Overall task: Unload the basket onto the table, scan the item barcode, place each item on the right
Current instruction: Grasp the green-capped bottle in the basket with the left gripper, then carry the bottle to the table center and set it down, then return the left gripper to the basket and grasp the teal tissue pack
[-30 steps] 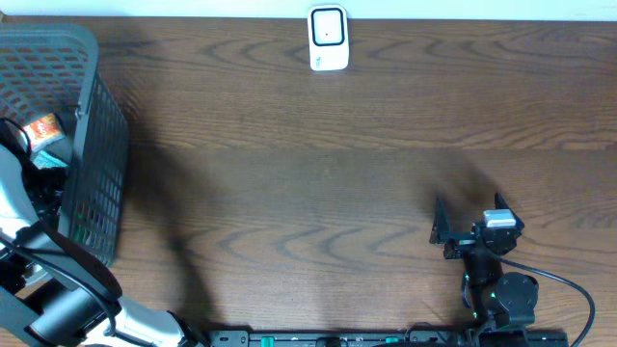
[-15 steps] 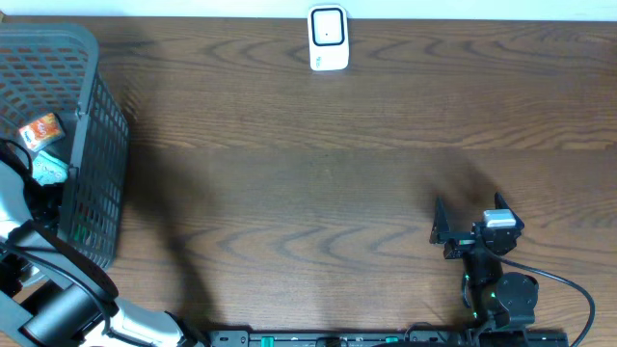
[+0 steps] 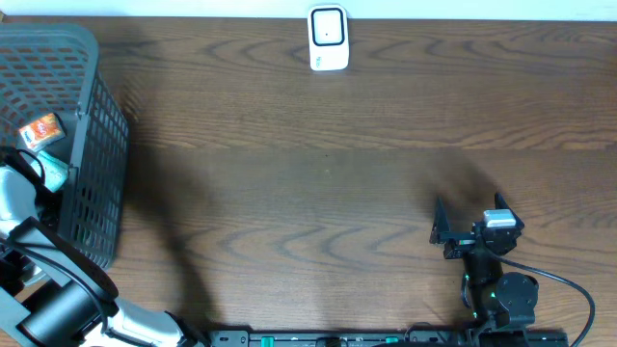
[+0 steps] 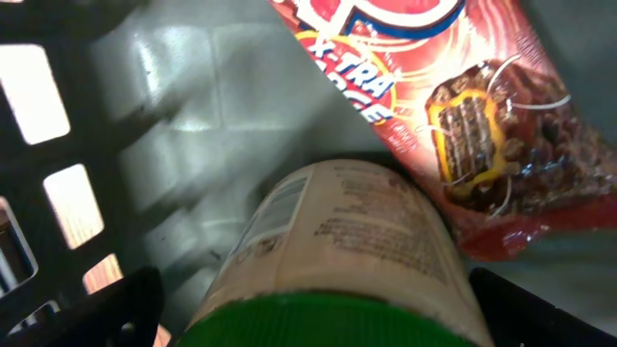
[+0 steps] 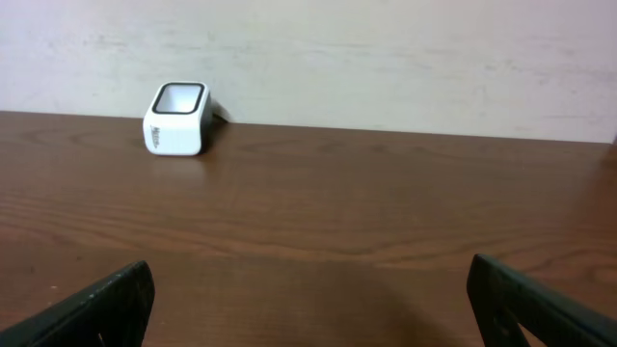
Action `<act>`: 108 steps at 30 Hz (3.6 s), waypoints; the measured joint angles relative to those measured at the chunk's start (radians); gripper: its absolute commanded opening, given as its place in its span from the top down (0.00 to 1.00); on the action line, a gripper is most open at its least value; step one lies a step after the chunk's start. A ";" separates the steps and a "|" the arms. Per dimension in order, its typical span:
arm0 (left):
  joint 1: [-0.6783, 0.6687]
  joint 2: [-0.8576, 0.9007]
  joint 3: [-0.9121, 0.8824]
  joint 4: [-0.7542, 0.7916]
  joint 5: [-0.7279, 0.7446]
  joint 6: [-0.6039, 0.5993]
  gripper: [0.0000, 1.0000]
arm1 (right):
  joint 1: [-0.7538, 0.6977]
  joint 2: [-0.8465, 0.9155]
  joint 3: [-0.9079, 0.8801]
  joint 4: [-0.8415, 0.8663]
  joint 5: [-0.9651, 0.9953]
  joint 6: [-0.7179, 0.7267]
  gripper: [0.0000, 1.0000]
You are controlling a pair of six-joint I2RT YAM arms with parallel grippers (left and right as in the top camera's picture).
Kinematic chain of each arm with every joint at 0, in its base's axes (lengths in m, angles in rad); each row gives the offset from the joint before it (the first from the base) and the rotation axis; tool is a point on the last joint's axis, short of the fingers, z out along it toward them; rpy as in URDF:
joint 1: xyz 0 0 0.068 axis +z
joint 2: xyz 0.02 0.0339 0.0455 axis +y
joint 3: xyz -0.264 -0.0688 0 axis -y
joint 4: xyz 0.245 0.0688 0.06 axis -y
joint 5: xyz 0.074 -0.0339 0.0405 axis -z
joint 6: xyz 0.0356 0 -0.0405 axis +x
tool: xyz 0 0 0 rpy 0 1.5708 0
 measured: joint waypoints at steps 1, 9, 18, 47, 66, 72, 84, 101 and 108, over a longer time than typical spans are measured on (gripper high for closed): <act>0.000 0.000 -0.005 0.010 0.001 0.000 0.01 | 0.000 0.000 0.000 0.000 0.000 0.000 0.01; 0.000 -0.001 -0.048 0.071 0.025 -0.001 0.15 | 0.000 0.000 0.000 0.000 0.000 0.000 0.01; 0.000 -0.002 -0.048 0.078 0.024 0.003 0.30 | 0.000 0.000 0.000 0.000 0.000 0.000 0.01; -0.281 -0.160 0.886 -0.326 0.352 0.031 0.30 | 0.000 0.000 0.000 0.000 0.000 0.000 0.01; -1.132 0.142 0.610 -0.235 0.013 -0.508 0.28 | 0.000 0.000 0.000 0.000 0.000 0.000 0.01; -1.168 0.339 0.575 -0.115 0.158 -0.734 0.27 | 0.000 0.000 0.000 0.000 0.000 0.000 0.01; -1.173 0.481 0.575 -0.064 0.411 -1.020 0.02 | 0.000 0.000 0.000 0.000 0.000 0.000 0.01; -1.242 0.196 0.575 -0.224 0.188 -0.889 0.02 | 0.000 0.000 0.000 0.000 0.000 0.000 0.01; -1.222 -0.160 0.580 -0.026 -0.083 -0.509 0.02 | 0.000 0.000 0.000 0.000 0.000 0.000 0.01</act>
